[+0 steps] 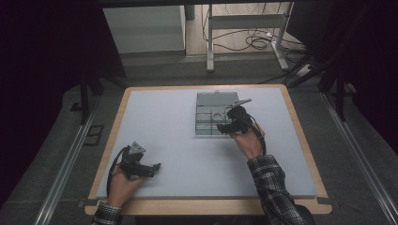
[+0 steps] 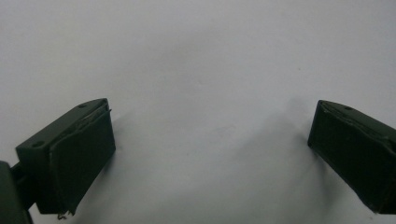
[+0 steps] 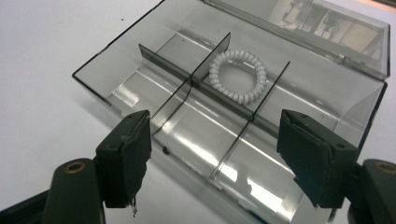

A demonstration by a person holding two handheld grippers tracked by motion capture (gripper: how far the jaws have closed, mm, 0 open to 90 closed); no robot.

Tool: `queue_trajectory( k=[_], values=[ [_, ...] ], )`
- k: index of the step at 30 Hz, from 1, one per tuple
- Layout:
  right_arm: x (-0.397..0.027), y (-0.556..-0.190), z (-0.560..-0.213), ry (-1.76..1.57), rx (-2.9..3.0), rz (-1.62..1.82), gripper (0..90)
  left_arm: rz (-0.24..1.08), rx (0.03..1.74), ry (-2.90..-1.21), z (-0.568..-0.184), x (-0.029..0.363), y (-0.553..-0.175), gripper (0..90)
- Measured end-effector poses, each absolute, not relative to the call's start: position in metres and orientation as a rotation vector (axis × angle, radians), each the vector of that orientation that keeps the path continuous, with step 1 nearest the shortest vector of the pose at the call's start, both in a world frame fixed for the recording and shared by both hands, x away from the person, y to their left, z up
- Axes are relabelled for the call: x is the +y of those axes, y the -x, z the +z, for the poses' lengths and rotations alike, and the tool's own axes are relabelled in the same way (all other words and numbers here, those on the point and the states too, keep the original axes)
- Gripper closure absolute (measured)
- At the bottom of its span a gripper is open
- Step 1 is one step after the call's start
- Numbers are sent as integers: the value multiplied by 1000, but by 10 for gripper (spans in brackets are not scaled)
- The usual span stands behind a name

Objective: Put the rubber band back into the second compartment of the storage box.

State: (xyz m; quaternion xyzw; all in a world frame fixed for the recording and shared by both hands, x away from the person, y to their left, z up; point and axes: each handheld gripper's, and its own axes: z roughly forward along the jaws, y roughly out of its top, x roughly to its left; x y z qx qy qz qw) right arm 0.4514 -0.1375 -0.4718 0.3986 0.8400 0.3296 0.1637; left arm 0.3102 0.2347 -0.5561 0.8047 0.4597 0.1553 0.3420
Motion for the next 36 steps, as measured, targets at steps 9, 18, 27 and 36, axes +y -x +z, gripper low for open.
queue_trajectory(
  k=[9, 18, 27, 36],
  values=[
    [-151, -439, -472, -1150, 2399, 952, 234, 404, 1195, -2092, -556, 235, -310, 4],
    [-162, -425, -469, -1152, 2402, 947, 196, 404, 1196, -2092, -556, 235, -310, 4],
    [-172, -408, -466, -1133, 2419, 961, 165, 405, 1196, -2093, -556, 235, -310, 4],
    [-188, -391, -468, -1085, 2435, 935, 130, 405, 1196, -2093, -556, 235, -310, 4]
  ],
)
